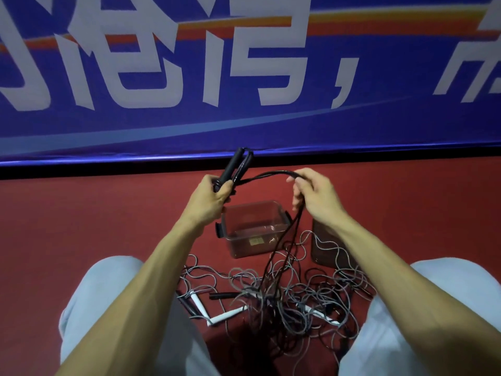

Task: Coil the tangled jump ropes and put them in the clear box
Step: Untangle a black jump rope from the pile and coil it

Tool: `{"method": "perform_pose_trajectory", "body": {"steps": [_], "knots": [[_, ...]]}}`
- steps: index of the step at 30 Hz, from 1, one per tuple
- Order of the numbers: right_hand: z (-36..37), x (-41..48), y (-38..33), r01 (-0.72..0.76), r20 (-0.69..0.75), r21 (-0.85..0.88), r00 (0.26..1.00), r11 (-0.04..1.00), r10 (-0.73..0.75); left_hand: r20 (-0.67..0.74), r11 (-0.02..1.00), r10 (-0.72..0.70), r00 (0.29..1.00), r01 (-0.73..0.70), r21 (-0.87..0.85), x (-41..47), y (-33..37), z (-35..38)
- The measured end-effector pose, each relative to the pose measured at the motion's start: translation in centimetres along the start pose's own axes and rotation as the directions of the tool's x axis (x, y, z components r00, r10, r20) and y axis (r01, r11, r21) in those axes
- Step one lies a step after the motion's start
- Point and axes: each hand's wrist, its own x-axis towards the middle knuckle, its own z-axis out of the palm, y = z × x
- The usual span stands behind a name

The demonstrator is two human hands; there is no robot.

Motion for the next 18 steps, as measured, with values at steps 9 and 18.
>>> {"method": "perform_pose_trajectory", "body": {"steps": [9,18], "knots": [[-1.5,-1.6,-3.9,0.316,0.292,-0.313,0.929,0.896,-0.226,0.188,0.888,0.076,0.979,-0.152,0.433,0.1,-0.8,0.8],[-1.9,-1.0,-3.3,0.387,0.188,-0.251,0.919,0.887,-0.347,0.608,0.93,-0.066,0.791,-0.172,0.325,-2.7,1.1,3.2]]}}
